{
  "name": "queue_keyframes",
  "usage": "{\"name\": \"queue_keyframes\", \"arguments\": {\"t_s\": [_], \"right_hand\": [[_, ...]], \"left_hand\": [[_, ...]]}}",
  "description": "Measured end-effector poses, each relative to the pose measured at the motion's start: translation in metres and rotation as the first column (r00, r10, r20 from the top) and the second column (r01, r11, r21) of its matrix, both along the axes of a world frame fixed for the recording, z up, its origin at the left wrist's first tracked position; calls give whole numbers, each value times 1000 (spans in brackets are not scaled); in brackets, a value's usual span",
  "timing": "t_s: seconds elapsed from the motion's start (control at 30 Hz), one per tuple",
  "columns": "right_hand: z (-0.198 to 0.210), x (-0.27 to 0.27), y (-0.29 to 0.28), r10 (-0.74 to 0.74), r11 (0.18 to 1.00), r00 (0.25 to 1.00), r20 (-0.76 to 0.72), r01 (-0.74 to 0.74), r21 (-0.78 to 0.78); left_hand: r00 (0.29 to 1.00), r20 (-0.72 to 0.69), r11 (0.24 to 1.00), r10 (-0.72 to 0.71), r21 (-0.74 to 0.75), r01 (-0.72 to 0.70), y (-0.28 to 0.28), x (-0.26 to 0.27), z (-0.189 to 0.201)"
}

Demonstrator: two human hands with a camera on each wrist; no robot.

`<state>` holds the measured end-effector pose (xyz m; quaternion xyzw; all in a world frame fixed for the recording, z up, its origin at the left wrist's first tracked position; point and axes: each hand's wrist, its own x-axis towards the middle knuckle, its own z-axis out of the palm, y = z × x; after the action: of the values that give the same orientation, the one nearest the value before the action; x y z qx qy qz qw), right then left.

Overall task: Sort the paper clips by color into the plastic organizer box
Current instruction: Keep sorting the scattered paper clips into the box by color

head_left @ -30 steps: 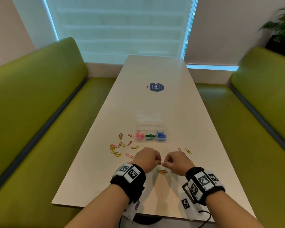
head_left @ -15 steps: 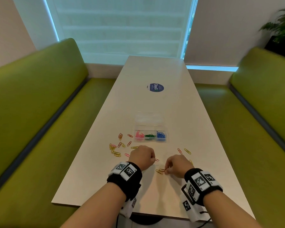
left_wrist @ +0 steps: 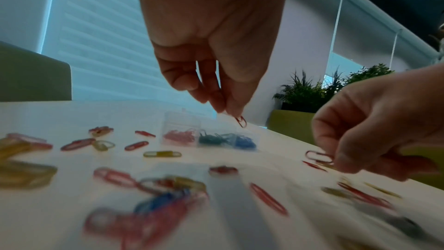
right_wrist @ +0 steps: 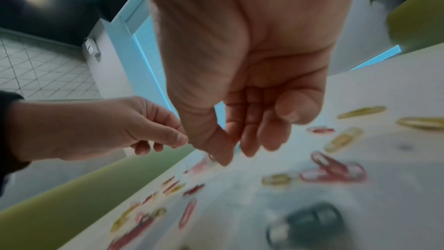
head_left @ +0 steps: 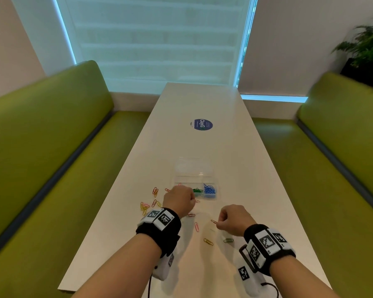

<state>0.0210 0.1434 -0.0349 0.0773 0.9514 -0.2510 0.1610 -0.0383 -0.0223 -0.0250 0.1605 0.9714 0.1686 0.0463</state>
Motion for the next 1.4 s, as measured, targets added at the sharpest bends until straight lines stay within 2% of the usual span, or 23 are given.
{"name": "queue_keyframes", "arguments": {"t_s": [0.17,0.47,0.77,1.17,1.4], "right_hand": [[9,-24,8,-27,1000,997,-75,26,-9],[12,-67,16,-64,998,986,-152,60,-29],[8,-87,13,-49,999,988,-148,45,-31],[16,-126,-19,1,995,990,-140,13,100],[9,-127,-26,-7,996,991,-135,19,85]], "left_hand": [[992,-82,995,99,16,-98,2,-39,10],[995,-21,995,98,-24,-98,12,-82,-4],[998,19,999,52,-6,-52,13,-89,-15],[992,-36,987,122,106,-118,-6,-85,-8],[992,-8,985,128,118,-126,-17,-74,-11]]}}
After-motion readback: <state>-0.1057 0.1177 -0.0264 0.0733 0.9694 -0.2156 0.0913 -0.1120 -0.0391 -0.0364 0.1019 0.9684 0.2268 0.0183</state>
